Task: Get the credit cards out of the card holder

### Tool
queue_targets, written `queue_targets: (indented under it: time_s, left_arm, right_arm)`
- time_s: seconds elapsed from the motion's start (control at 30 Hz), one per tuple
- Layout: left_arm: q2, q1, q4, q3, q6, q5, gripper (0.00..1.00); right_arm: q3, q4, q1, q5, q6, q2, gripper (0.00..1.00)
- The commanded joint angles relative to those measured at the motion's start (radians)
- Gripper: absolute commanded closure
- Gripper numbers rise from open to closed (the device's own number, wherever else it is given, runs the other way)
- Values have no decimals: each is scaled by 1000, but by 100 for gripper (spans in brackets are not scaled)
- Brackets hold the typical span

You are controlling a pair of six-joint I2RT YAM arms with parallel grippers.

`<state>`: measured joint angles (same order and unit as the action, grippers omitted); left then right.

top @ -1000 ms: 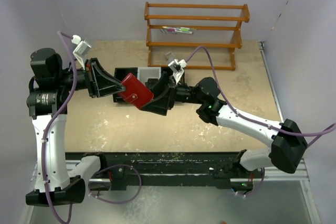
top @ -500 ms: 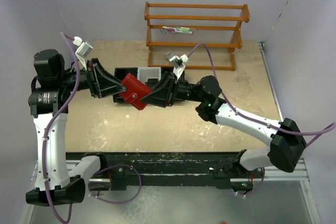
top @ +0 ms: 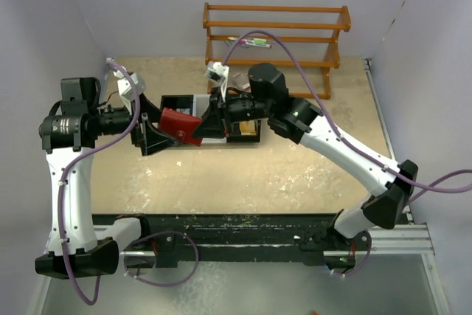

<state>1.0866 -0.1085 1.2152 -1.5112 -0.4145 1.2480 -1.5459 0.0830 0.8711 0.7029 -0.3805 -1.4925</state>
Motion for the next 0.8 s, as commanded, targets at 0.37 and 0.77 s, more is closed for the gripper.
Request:
queue_targets:
  time_s: [0.37, 0.77]
  left_arm:
    - [54, 6, 257, 24, -433, 26, 9]
    - [103, 15, 168, 45, -313, 117, 16]
  right_arm:
    - [-302, 598, 30, -45, 408, -132, 100]
    - [-357, 637, 58, -65, 434, -163, 100]
